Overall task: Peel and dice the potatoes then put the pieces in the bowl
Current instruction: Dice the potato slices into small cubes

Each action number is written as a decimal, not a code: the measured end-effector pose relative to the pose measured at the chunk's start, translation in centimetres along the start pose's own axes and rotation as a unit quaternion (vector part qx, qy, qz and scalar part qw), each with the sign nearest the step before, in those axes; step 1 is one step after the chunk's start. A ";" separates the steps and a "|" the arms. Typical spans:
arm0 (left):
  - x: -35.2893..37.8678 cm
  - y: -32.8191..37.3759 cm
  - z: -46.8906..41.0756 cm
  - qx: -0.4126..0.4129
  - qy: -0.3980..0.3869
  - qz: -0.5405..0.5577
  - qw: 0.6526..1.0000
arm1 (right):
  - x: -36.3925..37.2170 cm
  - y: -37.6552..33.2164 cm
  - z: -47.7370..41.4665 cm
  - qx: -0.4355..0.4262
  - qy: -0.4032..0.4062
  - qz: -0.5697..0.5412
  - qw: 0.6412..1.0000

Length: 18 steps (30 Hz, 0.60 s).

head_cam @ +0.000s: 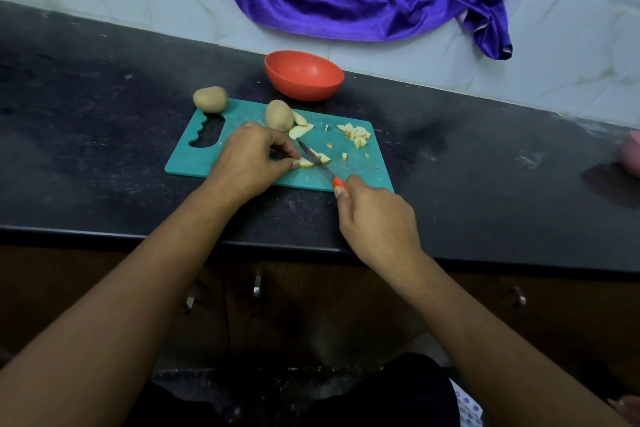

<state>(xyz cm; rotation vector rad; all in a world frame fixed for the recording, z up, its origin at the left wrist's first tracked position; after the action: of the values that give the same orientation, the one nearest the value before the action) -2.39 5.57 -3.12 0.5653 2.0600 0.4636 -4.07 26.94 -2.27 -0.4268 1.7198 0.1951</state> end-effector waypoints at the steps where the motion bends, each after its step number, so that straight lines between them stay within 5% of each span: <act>1: 0.0 0.0 0.1 -0.002 0.001 0.002 1.000 | 0.0 0.1 0.1 0.001 0.000 -0.005 1.000; 18: -0.5 0.9 0.2 -0.012 0.016 0.012 1.000 | 0.1 -0.1 0.1 -0.007 0.006 -0.004 1.000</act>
<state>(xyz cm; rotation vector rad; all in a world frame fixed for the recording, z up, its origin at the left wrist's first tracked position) -1.78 6.06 -2.40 0.5722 2.0767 0.5133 -3.97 26.83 -2.37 -0.4463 1.7292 0.1989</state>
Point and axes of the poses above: each hand's wrist, its own z-axis away from the middle knuckle, its own x-axis out of the palm, y = z × x, the point moved 4 cm from there along -z, towards the middle knuckle, and after that the axes turned 14 degrees about x, right-handed, at the moved point
